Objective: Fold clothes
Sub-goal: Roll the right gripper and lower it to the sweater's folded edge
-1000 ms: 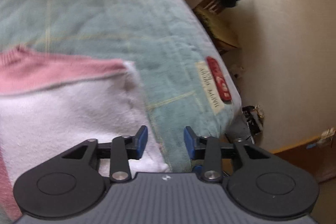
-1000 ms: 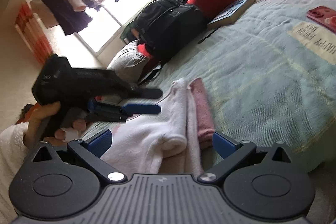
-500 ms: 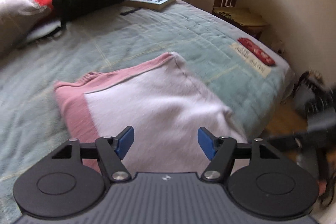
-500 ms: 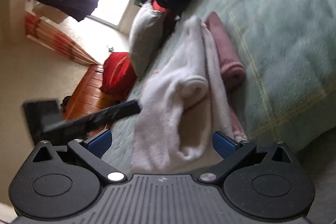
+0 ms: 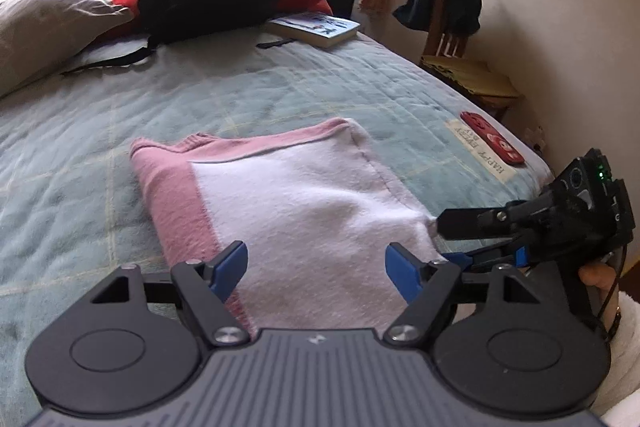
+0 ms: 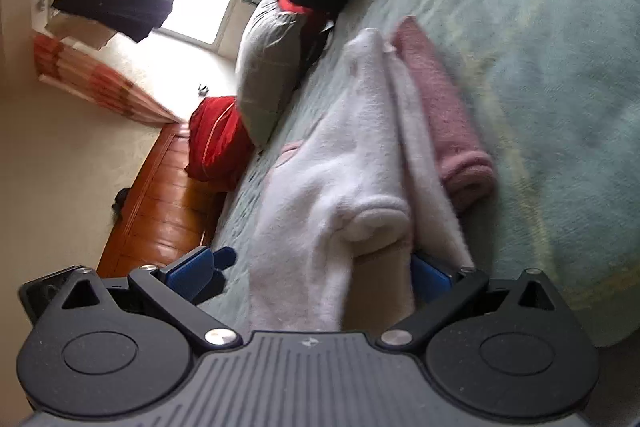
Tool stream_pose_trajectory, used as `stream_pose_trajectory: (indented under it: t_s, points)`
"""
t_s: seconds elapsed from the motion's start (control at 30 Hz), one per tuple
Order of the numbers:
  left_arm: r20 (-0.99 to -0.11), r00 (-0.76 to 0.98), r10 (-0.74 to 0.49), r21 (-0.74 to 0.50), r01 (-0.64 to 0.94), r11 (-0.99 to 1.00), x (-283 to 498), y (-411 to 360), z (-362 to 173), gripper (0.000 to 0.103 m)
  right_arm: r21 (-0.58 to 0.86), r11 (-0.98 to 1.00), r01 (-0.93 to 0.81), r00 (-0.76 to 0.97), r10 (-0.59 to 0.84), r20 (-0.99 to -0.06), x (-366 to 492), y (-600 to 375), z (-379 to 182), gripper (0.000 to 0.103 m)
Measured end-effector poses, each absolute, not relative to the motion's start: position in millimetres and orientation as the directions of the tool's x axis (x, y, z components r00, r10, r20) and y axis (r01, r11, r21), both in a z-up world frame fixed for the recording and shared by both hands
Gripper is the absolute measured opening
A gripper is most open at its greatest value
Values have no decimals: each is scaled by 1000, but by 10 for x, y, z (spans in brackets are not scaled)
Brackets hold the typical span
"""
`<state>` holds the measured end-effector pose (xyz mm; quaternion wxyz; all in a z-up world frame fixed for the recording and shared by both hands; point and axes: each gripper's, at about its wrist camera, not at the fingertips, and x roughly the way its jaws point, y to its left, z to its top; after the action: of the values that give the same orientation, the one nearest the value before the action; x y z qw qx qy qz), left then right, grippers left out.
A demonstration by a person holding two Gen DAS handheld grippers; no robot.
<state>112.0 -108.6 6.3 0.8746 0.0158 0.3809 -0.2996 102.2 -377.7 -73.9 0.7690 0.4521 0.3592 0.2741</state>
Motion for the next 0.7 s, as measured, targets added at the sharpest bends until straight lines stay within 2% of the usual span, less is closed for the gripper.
stream_pose_trajectory:
  t_s: [0.13,0.23,0.33,0.6,0.7]
  points:
    - [-667,542,-510,-220,511,831,1128,-953,65,78,893,430,-134,586,761,-279,1109,-3755,-712,103]
    - [-673,547,-498,-226,489,843,1139,-902,42,78,898,431,-90,592,748,-299,1221,-3814,-898,103]
    - [-675,540,-503,-242,482,842,1130,-845,11,78,928,362,-89,614,753,-235,1189,-3914,-938,103]
    - [-670,526,-524,-277,477,834,1132,-808,-58,78,952,276,-133,635,761,-132,1196,-3980,-1058,102]
    - [-659,529,-535,-279,489,827,1116,-794,-38,78,942,283,-182,629,769,-110,1138,-3955,-947,102]
